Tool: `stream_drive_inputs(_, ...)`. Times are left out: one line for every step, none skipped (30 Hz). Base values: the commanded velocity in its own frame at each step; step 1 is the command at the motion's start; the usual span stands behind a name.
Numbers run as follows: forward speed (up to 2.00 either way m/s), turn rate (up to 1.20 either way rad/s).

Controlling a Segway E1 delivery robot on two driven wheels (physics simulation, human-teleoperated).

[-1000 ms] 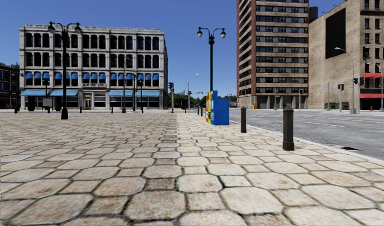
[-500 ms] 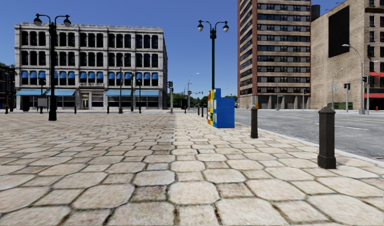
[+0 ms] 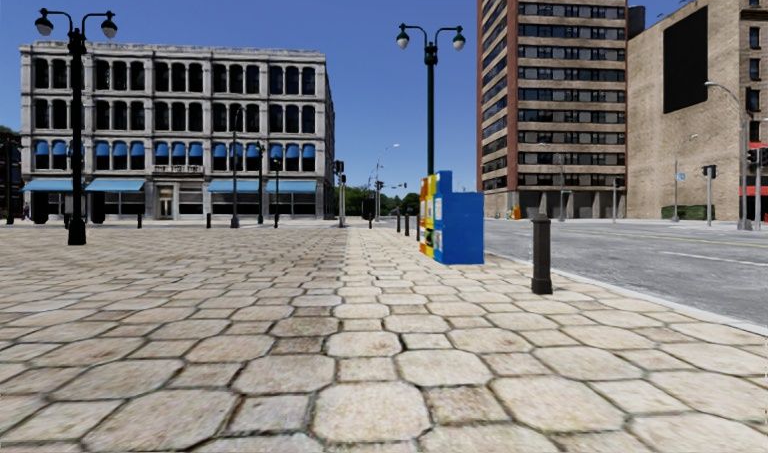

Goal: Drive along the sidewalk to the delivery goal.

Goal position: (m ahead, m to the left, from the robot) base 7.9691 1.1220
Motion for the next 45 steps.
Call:
stream_drive_inputs(1.97,0.17)
stream_drive_inputs(1.97,0.17)
stream_drive_inputs(1.97,0.17)
stream_drive_inputs(1.97,0.17)
stream_drive_inputs(1.97,0.17)
stream_drive_inputs(1.97,0.17)
stream_drive_inputs(1.97,0.17)
stream_drive_inputs(1.97,0.12)
stream_drive_inputs(1.97,0.05)
stream_drive_inputs(1.97,0.05)
stream_drive_inputs(1.97,0.00)
stream_drive_inputs(1.97,0.00)
stream_drive_inputs(1.97,0.00)
stream_drive_inputs(1.97,0.00)
stream_drive_inputs(1.97,0.00)
stream_drive_inputs(1.97,0.00)
stream_drive_inputs(1.97,0.00)
stream_drive_inputs(1.97,0.05)
stream_drive_inputs(1.97,0.05)
stream_drive_inputs(1.97,0.12)
stream_drive_inputs(1.97,0.15)
stream_drive_inputs(1.97,0.17)
stream_drive_inputs(1.97,0.17)
stream_drive_inputs(1.97,0.20)
stream_drive_inputs(1.97,0.21)
stream_drive_inputs(1.97,0.22)
stream_drive_inputs(1.97,0.22)
stream_drive_inputs(1.97,0.22)
stream_drive_inputs(1.97,0.22)
stream_drive_inputs(1.97,0.22)
stream_drive_inputs(1.97,0.22)
stream_drive_inputs(1.97,0.22)
stream_drive_inputs(1.97,0.22)
stream_drive_inputs(1.97,0.22)
stream_drive_inputs(1.97,0.25)
stream_drive_inputs(1.97,0.25)
stream_drive_inputs(1.97,0.27)
stream_drive_inputs(1.97,0.28)
stream_drive_inputs(1.97,0.29)
stream_drive_inputs(1.97,0.29)
stream_drive_inputs(1.97,0.29)
stream_drive_inputs(1.97,0.30)
stream_drive_inputs(1.97,0.30)
stream_drive_inputs(1.97,0.30)
stream_drive_inputs(1.97,0.30)
